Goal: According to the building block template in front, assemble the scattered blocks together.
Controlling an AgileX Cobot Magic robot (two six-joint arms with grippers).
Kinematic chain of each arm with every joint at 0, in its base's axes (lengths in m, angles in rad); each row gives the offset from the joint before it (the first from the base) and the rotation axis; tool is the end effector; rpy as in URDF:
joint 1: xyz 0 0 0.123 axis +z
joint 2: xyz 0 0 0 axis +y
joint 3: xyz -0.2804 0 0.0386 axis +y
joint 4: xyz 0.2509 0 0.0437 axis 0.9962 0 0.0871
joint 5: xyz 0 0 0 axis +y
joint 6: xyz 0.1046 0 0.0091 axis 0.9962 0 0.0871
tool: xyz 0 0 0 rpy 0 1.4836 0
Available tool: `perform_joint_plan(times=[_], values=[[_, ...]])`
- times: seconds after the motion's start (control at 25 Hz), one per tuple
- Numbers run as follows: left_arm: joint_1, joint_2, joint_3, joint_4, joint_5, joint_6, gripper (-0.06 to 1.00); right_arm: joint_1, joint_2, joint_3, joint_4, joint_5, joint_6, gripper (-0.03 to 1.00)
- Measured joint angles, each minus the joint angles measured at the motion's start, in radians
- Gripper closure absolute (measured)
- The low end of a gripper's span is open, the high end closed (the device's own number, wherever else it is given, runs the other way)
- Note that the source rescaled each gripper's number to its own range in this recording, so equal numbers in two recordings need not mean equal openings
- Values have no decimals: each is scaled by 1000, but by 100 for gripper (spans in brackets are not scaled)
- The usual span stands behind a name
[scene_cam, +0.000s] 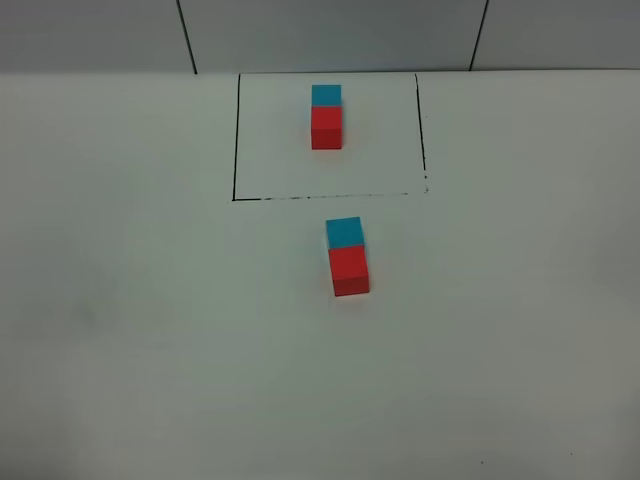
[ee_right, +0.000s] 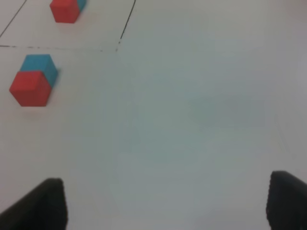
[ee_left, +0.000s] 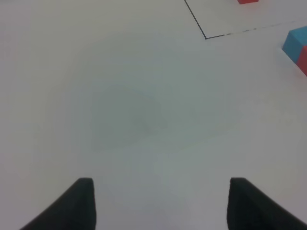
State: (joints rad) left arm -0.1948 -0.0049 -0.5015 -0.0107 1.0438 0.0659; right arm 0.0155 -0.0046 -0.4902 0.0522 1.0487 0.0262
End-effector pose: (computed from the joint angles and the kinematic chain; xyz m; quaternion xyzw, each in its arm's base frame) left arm 0.0117 -0.0033 0.2744 0.1103 0.8399 -0.0396 0.5300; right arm 0.0131 0.0050 0.2707 0.0038 0.8512 0.0370 0.5236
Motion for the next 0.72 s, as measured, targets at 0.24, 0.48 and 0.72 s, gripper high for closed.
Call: perform_joint_plan(times=[0.24, 0.48, 0.72], values=[[0, 0, 0, 0, 0, 0, 64, 0, 0, 0, 0, 1, 0, 28], [0, 0, 0, 0, 0, 1, 64, 0, 0, 0, 0, 1, 0, 28], [0, 0, 0, 0, 0, 1, 64, 0, 0, 0, 0, 1, 0, 28]])
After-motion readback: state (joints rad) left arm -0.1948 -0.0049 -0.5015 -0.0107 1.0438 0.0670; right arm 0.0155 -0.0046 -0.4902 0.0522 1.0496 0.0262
